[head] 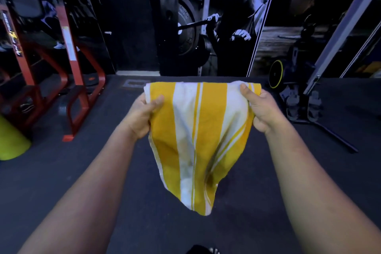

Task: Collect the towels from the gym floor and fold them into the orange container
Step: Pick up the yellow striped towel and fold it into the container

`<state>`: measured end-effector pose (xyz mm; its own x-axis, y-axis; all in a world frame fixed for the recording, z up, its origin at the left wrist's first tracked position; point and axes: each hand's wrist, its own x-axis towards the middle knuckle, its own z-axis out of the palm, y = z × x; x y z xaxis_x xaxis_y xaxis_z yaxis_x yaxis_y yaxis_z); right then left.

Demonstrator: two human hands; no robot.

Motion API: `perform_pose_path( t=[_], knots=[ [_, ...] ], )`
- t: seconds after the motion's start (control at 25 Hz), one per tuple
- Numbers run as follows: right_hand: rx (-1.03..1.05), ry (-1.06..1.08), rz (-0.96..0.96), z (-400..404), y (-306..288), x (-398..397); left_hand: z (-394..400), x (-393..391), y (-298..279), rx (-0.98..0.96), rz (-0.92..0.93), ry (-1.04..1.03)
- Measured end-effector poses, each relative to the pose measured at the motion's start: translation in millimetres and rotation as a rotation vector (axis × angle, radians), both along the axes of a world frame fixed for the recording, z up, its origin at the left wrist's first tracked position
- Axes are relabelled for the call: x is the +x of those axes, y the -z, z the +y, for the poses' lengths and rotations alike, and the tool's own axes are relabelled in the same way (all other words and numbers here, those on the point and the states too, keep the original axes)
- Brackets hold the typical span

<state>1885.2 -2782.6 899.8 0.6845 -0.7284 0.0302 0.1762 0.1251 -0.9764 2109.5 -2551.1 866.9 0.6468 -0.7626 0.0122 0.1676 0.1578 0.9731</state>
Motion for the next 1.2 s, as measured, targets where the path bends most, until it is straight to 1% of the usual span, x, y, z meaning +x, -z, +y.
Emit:
perform_pose_path(
  t=[0.08,0.12,0.16,0.2,0.28,0.32,0.36,0.4,0.44,0.52,0.56,0.6,0.68,0.72,0.76,0.8,0.84,0.88,0.92,0.96,1.0,1.04,1.08,1.12,1.16,1.2],
  knots=[
    [-0.004,0.031,-0.006,9,-2,-16,23,-21,16,0.196,-0.112,0.12],
    [0.042,0.017,-0.039,17,3,-25,35,-30,20,0.21,-0.118,0.119],
    [0.099,-0.022,-0.065,28,16,-34,45,-36,20,0.169,-0.093,0.093],
    [0.119,-0.077,-0.031,45,33,-42,53,-41,15,0.112,-0.046,0.067],
    [0.022,-0.139,0.22,86,72,-57,64,-46,-3,0.038,0.045,-0.004],
    [-0.043,-0.137,0.294,102,88,-64,71,-45,-12,0.014,0.102,-0.034],
    [-0.055,-0.097,0.293,113,97,-68,78,-42,-16,-0.014,0.142,-0.029],
    [-0.031,-0.057,0.245,120,99,-72,88,-40,-16,-0.022,0.143,0.023],
    [-0.013,-0.03,0.195,125,94,-76,102,-41,-8,0.055,0.078,0.101],
    [-0.055,-0.004,0.158,129,74,-80,130,-55,21,0.384,-0.116,0.241],
    [-0.072,0.016,0.13,128,66,-80,136,-59,34,0.448,-0.157,0.226],
    [-0.069,0.038,0.067,128,61,-81,137,-63,37,0.39,-0.137,0.161],
    [0.024,0.034,-0.092,126,58,-85,131,-63,26,0.137,0.012,-0.013],
    [0.052,-0.029,-0.081,125,60,-88,128,-63,15,0.014,0.113,-0.052],
    [0.023,-0.126,0.027,127,64,-93,129,-66,8,-0.059,0.169,-0.041],
    [-0.053,-0.245,0.184,132,70,-99,132,-71,9,-0.052,0.168,-0.012],
    [-0.13,-0.333,0.304,136,78,-104,136,-81,19,0.073,0.108,0.026],
    [-0.177,-0.337,0.342,137,86,-109,141,-97,34,0.267,0.037,0.079],
    [-0.177,-0.287,0.318,137,90,-114,143,-111,46,0.4,-0.012,0.121],
    [-0.152,-0.221,0.279,136,92,-119,141,-116,52,0.455,-0.011,0.101],
    [-0.095,-0.165,0.234,134,91,-123,136,-117,53,0.385,0.047,0.031],
    [-0.019,-0.119,0.186,130,88,-127,133,-117,45,0.256,0.128,-0.009],
    [0.071,-0.086,0.135,126,82,-129,130,-115,34,0.131,0.172,0.019],
    [0.138,-0.068,0.091,120,73,-130,127,-113,28,0.07,0.151,0.098],
    [0.17,-0.071,0.052,113,62,-131,125,-117,26,0.091,0.085,0.184],
    [0.175,-0.082,0.007,105,52,-133,125,-125,32,0.197,-0.001,0.251]
  ],
)
